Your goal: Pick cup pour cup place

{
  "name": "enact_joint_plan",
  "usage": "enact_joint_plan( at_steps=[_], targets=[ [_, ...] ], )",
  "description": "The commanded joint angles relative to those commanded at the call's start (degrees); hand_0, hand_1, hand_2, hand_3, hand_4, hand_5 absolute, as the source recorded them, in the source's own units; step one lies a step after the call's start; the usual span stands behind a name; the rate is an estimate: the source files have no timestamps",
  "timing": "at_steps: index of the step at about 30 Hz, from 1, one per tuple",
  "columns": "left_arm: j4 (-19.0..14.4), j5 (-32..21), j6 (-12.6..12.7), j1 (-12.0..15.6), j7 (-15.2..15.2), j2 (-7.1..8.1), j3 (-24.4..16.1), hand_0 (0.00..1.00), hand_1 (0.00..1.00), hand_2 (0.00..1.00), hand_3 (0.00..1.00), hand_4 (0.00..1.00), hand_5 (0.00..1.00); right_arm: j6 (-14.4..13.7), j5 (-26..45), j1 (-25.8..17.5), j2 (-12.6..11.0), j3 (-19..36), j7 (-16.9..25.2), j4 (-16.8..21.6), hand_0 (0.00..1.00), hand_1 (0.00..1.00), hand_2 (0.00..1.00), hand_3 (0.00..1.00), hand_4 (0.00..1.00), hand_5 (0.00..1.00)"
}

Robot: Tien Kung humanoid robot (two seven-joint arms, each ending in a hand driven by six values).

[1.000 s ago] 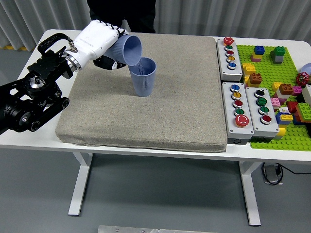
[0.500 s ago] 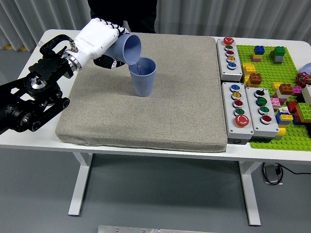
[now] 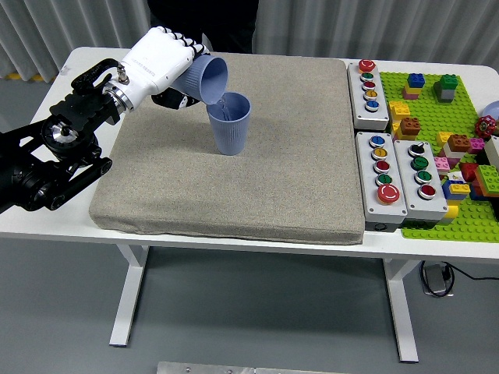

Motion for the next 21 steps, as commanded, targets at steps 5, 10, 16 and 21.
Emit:
enact_joint_plan(
  at_steps=[5, 10, 16, 21],
  targets=[
    [0.06, 0.93, 0.42, -0.42, 0.84, 0.18, 0.94, 0.406, 0.480, 0.529, 0.531, 0.746, 0.162, -0.03, 0.09, -0.04, 0.01, -0.03, 0.01, 0.00, 0.693, 0.661, 0.614, 0.626, 0.002, 0.407],
    [0.11, 1.84, 0.42, -1.06, 1.91, 0.08, 1.74, 0.407, 0.480, 0.528, 0.531, 0.745, 0.163, -0.06, 0.20, 0.07, 0.02, -0.08, 0.00, 0.01, 0.693, 0.661, 0.614, 0.626, 0.002, 0.404],
    [0.39, 2.41, 0.48, -1.61, 2.56, 0.10, 2.43, 0.408, 0.479, 0.528, 0.531, 0.744, 0.163, -0.16, 0.68, 0.18, -0.01, -0.30, 0.06, 0.01, 0.693, 0.661, 0.614, 0.626, 0.002, 0.403],
    [0.10, 3.78, 0.50, -1.89, 3.65, 0.12, 3.18, 0.409, 0.480, 0.528, 0.531, 0.745, 0.165, -0.15, 0.55, 0.12, 0.01, -0.24, 0.04, 0.02, 0.693, 0.661, 0.614, 0.626, 0.002, 0.402]
  ],
)
